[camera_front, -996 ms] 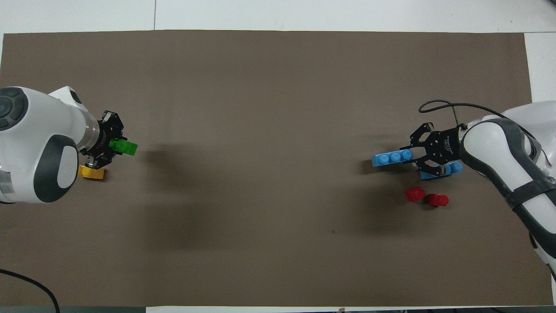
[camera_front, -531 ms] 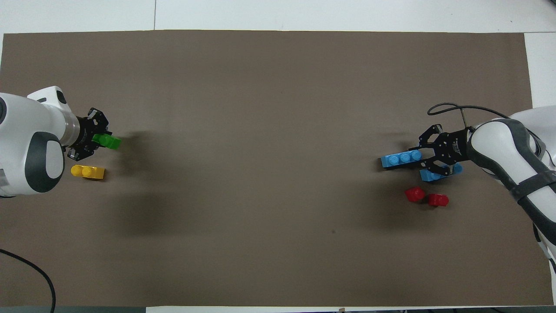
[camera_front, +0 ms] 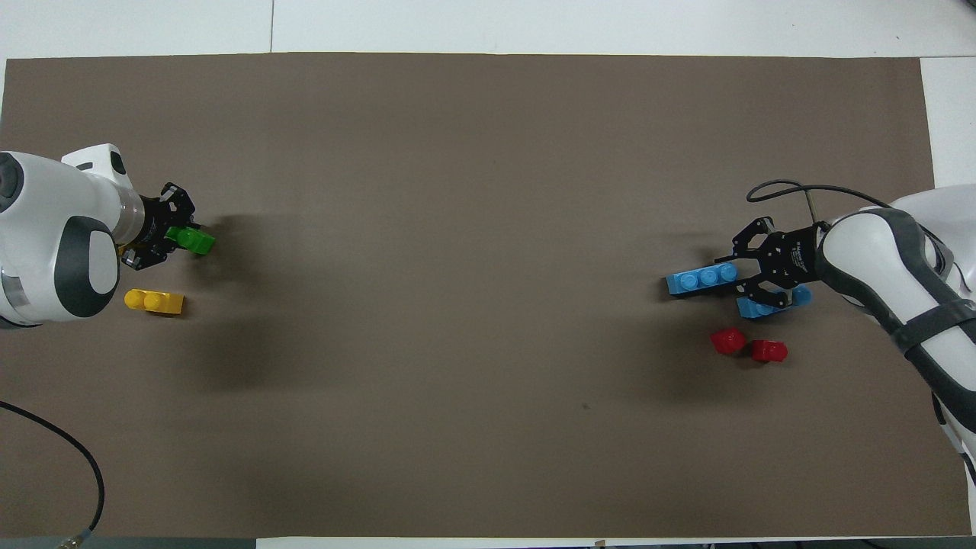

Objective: Remove green block with left arm and hold with right
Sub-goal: 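Open the left gripper on the green brick while the right gripper releases blue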

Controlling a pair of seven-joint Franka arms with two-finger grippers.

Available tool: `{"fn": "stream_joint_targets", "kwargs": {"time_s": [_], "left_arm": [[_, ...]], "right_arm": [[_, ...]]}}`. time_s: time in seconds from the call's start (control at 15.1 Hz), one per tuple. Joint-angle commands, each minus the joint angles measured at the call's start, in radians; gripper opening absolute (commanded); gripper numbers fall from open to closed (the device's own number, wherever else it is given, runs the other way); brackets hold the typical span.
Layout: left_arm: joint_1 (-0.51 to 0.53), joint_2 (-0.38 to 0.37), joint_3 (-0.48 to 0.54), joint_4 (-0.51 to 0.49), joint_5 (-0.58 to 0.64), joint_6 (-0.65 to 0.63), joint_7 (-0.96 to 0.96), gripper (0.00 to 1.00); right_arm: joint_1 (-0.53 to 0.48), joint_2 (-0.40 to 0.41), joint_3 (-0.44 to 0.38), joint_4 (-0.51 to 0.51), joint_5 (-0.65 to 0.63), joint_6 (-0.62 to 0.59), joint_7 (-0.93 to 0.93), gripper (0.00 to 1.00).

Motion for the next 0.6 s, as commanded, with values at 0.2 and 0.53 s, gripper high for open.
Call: {"fn": "stream_joint_targets", "kwargs": {"time_s": [0.2,0.53], "left_arm": [[0.007,0.042,-0.007,0.032,0.013,0.014,0.075,1.0],[0.012,0.011,-0.006,0.085,0.016,-0.086,0.193,1.0]], "right_arm": [[-0.014,-0.004,0.006,0.049,-0.008,-0.037,0.038,0.79],[-0.005,-0.013,0.006,0.101,-0.022,-0.085,0.098,0.81]]}}
